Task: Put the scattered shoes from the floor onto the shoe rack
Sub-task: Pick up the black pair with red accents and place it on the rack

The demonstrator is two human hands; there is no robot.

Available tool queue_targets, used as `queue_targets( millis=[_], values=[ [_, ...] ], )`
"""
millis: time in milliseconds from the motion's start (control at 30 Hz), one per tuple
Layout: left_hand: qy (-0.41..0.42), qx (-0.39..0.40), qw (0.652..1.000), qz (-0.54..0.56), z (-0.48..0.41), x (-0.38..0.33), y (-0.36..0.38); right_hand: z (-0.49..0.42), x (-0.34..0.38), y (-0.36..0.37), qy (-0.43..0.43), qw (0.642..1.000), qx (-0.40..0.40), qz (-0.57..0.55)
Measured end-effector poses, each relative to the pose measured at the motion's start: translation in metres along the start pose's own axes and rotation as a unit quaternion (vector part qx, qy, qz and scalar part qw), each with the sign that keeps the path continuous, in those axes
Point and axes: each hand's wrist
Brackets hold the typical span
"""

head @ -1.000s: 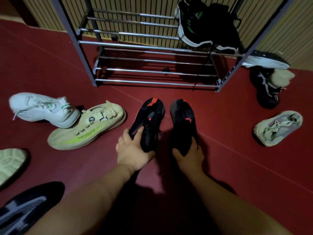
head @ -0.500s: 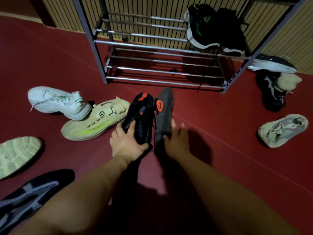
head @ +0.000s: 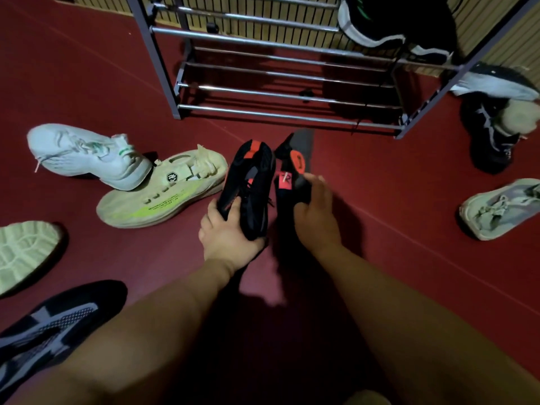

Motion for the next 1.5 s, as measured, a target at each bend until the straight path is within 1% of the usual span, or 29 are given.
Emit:
queue_targets(
  millis=[67, 100, 133, 167, 200, 267, 300, 333, 367, 433, 500, 633, 767, 933, 1033, 1133, 1200, 1267, 1333, 1433, 1500],
  values=[
    [-0.008, 0.007, 1.000, 0.010, 0.000, -0.004, 0.005, -0.005, -0.014, -0.010, 0.062, 0.990, -0.107, -0.070],
    [-0.011, 0.010, 1.000, 0.008, 0.001, -0.005, 0.008, -0.007, -0.023, -0.015, 0.105, 0.981, -0.143, -0.080],
    [-0.011, 0.011, 1.000, -0.002, 0.001, -0.005, 0.011, -0.009, -0.031, -0.019, 0.139, 0.975, -0.160, -0.074],
    [-0.008, 0.012, 1.000, -0.018, 0.002, -0.005, 0.015, -0.009, -0.038, -0.021, 0.166, 0.972, -0.152, -0.062],
    [-0.004, 0.013, 0.999, -0.034, 0.002, -0.005, 0.017, -0.008, -0.044, -0.020, 0.183, 0.975, -0.119, -0.037],
    [-0.002, 0.017, 0.998, -0.057, 0.002, -0.005, 0.021, -0.003, -0.050, -0.014, 0.197, 0.978, -0.006, 0.066],
    [-0.004, 0.020, 0.998, -0.065, 0.001, -0.005, 0.022, 0.000, -0.052, -0.009, 0.201, 0.970, 0.054, 0.128],
    [-0.006, 0.023, 0.997, -0.070, 0.001, -0.004, 0.022, 0.003, -0.051, -0.005, 0.201, 0.959, 0.092, 0.178],
    [-0.008, 0.027, 0.997, -0.073, 0.000, -0.004, 0.023, 0.003, -0.052, -0.002, 0.200, 0.951, 0.107, 0.212],
    [-0.010, 0.036, 0.997, -0.071, 0.000, -0.004, 0.022, -0.001, -0.053, 0.001, 0.197, 0.943, 0.102, 0.247],
    [-0.009, 0.041, 0.998, -0.055, -0.001, -0.003, 0.021, -0.003, -0.056, 0.002, 0.188, 0.944, 0.089, 0.255],
    [-0.004, 0.027, 1.000, 0.007, -0.002, -0.001, 0.015, 0.000, -0.061, 0.002, 0.150, 0.959, 0.065, 0.232],
    [-0.004, 0.001, 0.996, 0.093, 0.004, -0.003, 0.007, 0.002, -0.055, -0.004, 0.134, 0.980, 0.009, 0.147],
    [0.010, -0.057, 0.986, 0.158, 0.018, -0.017, -0.011, 0.010, -0.036, -0.013, 0.066, 0.992, -0.049, 0.096],
    [0.012, -0.097, 0.981, 0.168, 0.020, -0.025, -0.028, 0.017, -0.019, -0.015, 0.007, 0.994, -0.072, 0.078],
    [0.014, -0.131, 0.974, 0.182, 0.014, -0.034, -0.049, 0.015, -0.003, -0.015, -0.068, 0.989, -0.113, 0.061],
    [0.020, -0.147, 0.971, 0.189, 0.008, -0.038, -0.062, 0.009, 0.011, -0.017, -0.094, 0.987, -0.121, 0.058],
    [0.035, -0.163, 0.969, 0.184, -0.002, -0.040, -0.074, -0.001, 0.027, -0.021, -0.123, 0.980, -0.145, 0.056],
    [0.044, -0.180, 0.968, 0.172, -0.012, -0.042, -0.086, -0.010, 0.045, -0.026, -0.124, 0.980, -0.149, 0.052],
    [0.057, -0.205, 0.964, 0.159, -0.033, -0.050, -0.106, -0.028, 0.066, -0.034, -0.132, 0.982, -0.121, 0.065],
    [0.061, -0.212, 0.963, 0.153, -0.049, -0.058, -0.123, -0.045, 0.078, -0.041, -0.143, 0.978, -0.130, 0.078]
  ],
)
Point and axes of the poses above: each hand's wrist, its own z-axis away from the middle knuckle, its own y-axis out of the palm, x = y × z, and after that the axes turned 4 degrees about y, right-handed
